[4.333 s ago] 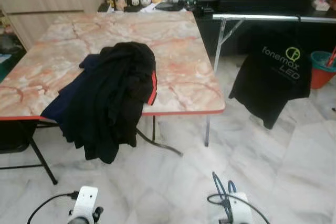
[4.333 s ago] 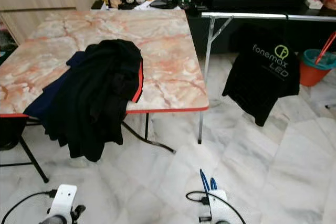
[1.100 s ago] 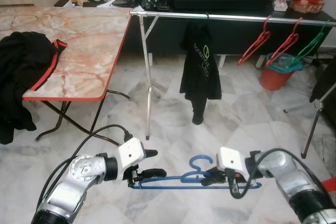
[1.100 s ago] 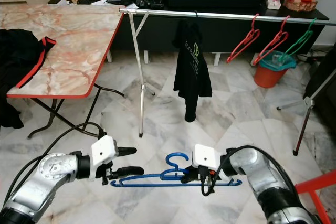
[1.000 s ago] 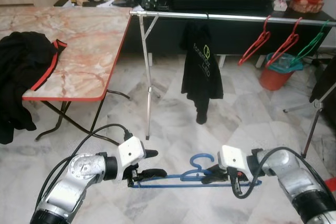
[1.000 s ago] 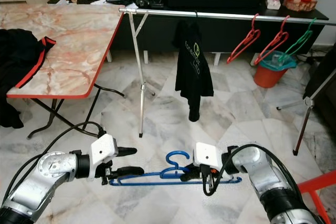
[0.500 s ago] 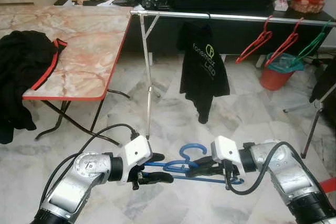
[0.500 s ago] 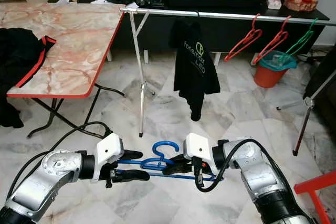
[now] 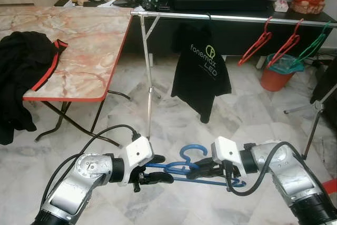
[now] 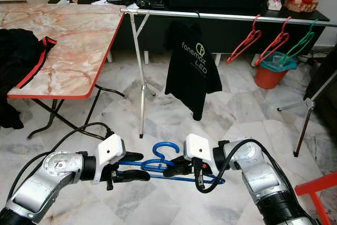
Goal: Hang hanger
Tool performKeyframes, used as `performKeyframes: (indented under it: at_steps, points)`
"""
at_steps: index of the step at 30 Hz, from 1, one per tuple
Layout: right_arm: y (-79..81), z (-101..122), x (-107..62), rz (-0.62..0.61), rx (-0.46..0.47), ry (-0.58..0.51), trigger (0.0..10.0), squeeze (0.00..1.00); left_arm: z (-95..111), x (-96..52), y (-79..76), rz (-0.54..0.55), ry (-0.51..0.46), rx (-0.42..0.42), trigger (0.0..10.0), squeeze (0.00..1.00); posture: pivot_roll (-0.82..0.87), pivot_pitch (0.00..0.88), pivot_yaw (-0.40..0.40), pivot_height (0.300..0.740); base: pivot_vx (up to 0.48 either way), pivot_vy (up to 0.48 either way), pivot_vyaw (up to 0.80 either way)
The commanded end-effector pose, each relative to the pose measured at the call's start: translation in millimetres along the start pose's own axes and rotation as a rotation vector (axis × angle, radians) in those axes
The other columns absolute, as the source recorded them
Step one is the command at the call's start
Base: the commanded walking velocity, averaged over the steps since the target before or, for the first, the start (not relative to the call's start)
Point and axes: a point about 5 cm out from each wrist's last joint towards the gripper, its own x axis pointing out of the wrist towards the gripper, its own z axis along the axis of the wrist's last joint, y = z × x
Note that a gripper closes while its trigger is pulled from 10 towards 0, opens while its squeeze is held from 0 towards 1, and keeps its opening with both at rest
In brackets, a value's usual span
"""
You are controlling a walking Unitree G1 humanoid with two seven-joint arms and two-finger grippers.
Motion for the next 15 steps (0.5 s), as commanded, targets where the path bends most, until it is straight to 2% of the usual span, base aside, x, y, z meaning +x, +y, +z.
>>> performKeyframes:
  at_steps: [1,10,15]
  points:
    - [4.7,7.1,5.6,0.048,-0.032,-0.016,10.0,0.00,7.8,2.4,0.6,0.002,-0.014,0.036,10.0,0.00,0.04,0.000,-0.027,0.740,0.000,0.000,0.00]
    - [4.4,0.4,6.6,0.041,-0.024,0.026,10.0,0.00,19.0,0.8,2.9,0.003,-0.029,0.080,10.0,0.00,0.05,0.000,-0.029,0.740,0.000,0.000,0.00]
    - [5.7,-4.8,6.3,0.048,-0.024,0.067,10.0,0.00,20.0,-1.9,0.3,-0.029,0.002,0.114,10.0,0.00,0.05,0.000,-0.029,0.740,0.000,0.000,0.00]
